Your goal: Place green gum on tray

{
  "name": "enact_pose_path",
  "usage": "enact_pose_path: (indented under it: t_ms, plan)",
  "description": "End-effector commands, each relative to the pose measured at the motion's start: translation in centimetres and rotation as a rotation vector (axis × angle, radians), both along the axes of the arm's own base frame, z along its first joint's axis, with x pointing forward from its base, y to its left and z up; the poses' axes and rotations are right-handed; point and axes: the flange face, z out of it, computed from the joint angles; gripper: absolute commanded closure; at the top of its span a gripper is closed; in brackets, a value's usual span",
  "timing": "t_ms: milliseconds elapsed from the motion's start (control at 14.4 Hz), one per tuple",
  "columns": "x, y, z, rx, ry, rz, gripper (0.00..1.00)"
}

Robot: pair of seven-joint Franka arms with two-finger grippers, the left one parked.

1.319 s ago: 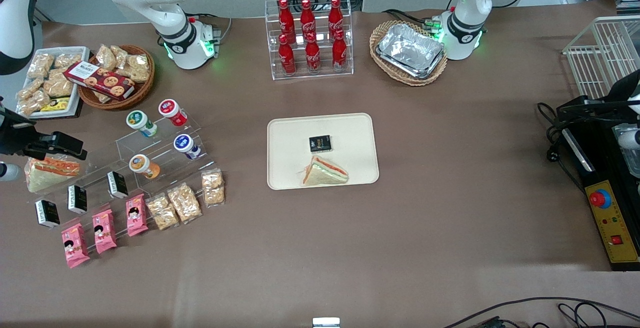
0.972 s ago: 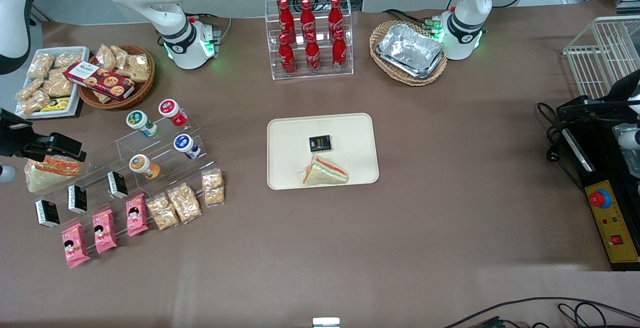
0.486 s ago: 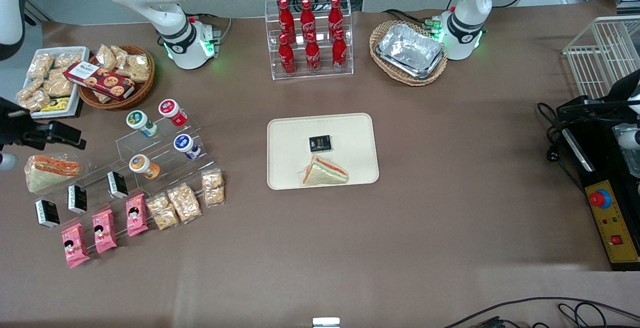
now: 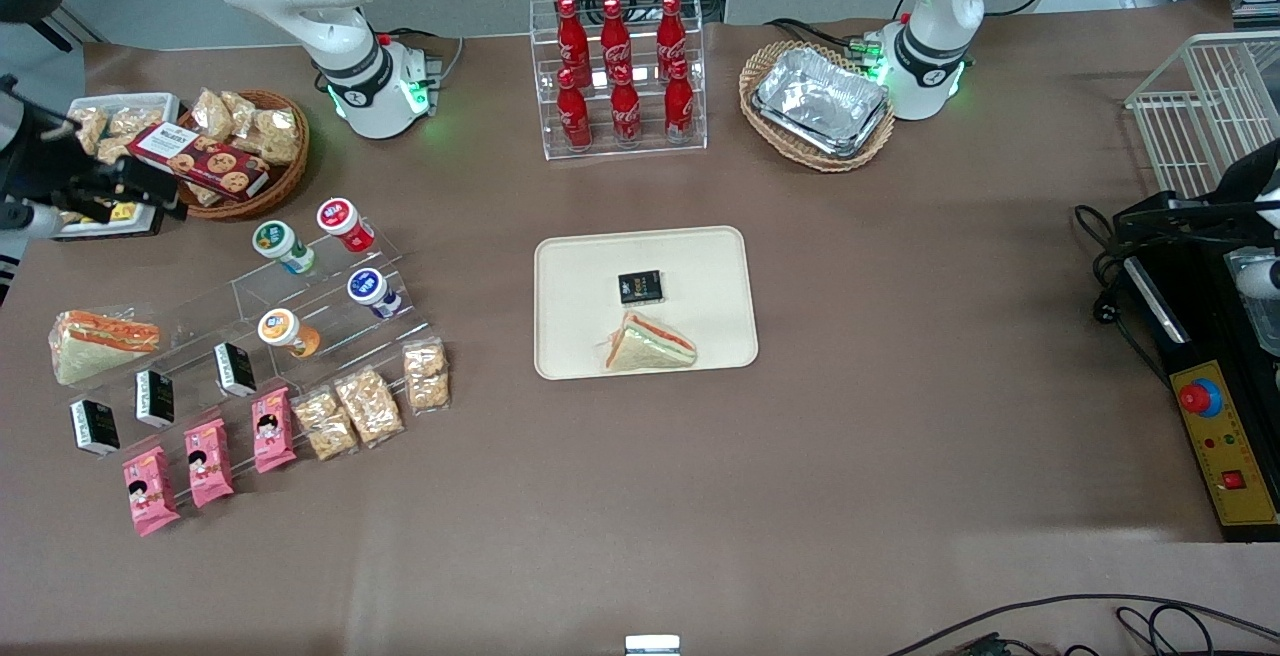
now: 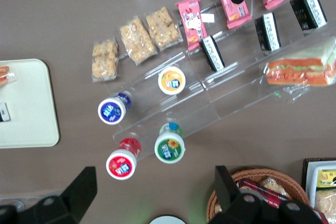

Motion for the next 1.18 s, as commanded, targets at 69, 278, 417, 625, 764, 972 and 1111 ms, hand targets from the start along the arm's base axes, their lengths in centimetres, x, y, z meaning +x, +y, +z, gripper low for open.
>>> enact_pose_path:
  t_ms: [69,278,417,625,764,972,1111]
  plan:
    - [-2.3,-2.6,-1.4,0.023,-0.055,0.006,0.0]
    - [-2.1,-3.2,-2.3,0.014,-0.047,-0.001,0.0]
    - [-2.2,-3.3,-3.4,-0.023,-0.043,0.014,0.0]
    - [-2.3,-3.0,-7.2,-0.041,-0.03,0.027,0.0]
    - [-2.8,-2.5,-9.4,-0.045,-0.032,0.038,0.0]
    - [-3.8,-1.8,-12.9,-0.046,-0.033,0.048,0.0]
    - [-4.9,-1.1,-14.5,-0.047,-0.041,0.057,0.0]
